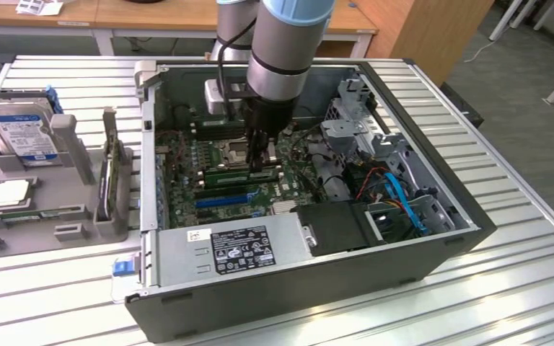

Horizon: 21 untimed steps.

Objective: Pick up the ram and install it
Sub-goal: 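Insert the ram into the slot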

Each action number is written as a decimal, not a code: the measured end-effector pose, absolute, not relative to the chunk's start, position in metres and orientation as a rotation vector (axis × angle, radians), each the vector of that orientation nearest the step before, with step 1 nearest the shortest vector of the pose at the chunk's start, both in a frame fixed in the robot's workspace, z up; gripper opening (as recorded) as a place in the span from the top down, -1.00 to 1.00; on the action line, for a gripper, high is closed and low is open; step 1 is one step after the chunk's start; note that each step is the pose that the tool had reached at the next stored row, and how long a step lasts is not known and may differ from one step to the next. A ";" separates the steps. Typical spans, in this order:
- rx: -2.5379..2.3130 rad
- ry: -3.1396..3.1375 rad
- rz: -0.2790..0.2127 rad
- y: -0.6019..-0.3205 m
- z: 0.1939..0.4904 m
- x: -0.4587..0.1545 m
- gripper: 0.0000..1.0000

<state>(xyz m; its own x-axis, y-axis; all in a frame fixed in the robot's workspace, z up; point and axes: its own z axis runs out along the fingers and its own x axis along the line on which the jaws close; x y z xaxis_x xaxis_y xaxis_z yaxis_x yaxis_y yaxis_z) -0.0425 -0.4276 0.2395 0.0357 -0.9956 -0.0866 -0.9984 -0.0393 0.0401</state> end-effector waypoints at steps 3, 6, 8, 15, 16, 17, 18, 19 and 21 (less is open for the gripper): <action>-2.238 2.155 0.140 -0.428 0.240 -0.042 0.46; -2.238 2.156 0.140 -0.428 0.240 -0.042 0.46; -2.239 2.156 0.140 -0.428 0.241 -0.042 0.46; -2.238 2.155 0.140 -0.427 0.241 -0.042 0.46; -2.238 2.156 0.140 -0.427 0.241 -0.042 0.46; -2.238 2.155 0.140 -0.427 0.241 -0.042 0.46; -2.238 2.156 0.140 -0.427 0.241 -0.042 0.46; -2.238 2.155 0.140 -0.427 0.241 -0.042 0.46; -2.238 2.155 0.140 -0.427 0.241 -0.042 0.46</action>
<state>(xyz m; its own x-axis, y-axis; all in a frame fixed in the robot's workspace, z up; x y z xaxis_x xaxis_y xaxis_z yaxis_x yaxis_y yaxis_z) -0.0425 -0.4274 0.2408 0.0357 -0.9956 -0.0864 -0.9984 -0.0393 0.0401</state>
